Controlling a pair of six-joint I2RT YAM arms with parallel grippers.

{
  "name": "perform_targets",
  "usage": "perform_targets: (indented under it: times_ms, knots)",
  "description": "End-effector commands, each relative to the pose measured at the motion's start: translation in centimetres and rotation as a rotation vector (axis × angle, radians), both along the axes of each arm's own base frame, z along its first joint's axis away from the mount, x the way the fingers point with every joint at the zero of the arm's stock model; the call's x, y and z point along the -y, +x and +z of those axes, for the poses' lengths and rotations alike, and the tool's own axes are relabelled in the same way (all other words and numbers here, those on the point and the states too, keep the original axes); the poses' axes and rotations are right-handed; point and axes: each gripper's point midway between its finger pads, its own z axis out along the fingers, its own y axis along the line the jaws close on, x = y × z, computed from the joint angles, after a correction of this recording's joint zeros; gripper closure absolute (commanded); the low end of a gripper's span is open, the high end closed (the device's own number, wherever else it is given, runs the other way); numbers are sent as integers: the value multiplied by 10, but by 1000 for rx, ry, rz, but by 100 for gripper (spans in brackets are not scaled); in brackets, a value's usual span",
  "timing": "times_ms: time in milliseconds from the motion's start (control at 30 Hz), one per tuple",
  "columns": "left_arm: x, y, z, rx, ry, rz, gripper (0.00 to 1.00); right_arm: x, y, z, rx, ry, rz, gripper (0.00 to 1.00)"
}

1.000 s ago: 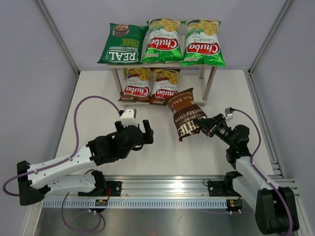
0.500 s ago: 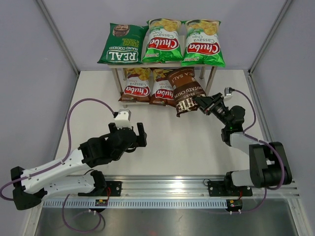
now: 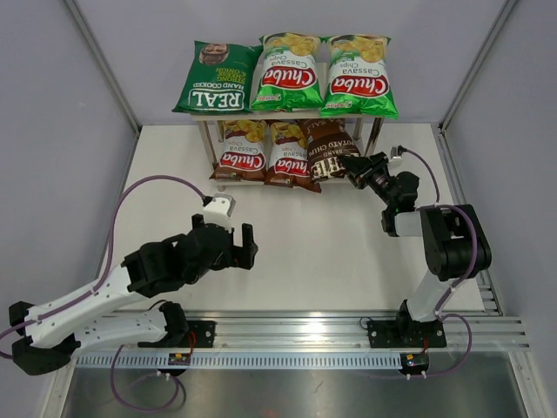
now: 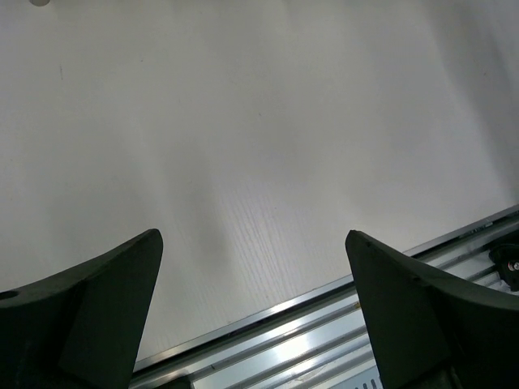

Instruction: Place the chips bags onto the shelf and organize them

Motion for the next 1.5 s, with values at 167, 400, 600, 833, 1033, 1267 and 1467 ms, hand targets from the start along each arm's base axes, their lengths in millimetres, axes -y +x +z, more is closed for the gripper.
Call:
perform_targets:
  times_ms: [167,400,600,833,1033,1267,1467]
  knots:
    - [-3,-9,12,39,4,-104,1,12,30,42,233,79,-65,90]
    - [-10,-9,8,64,-1,-104,1,22,43,34,223,102,-117,90]
    - [-9,-12,0,50,8,-119,1,29,56,24,197,113,-156,89]
    - [-9,-15,2,48,-22,-125,1,30,60,5,174,67,-162,90]
    - [-8,-15,4,50,-34,-122,1,29,58,-21,123,56,-153,87]
    - [-9,-16,5,49,-41,-119,1,26,51,-37,88,39,-155,80]
    - [-10,-16,6,48,-49,-115,1,27,52,-56,13,48,-165,73]
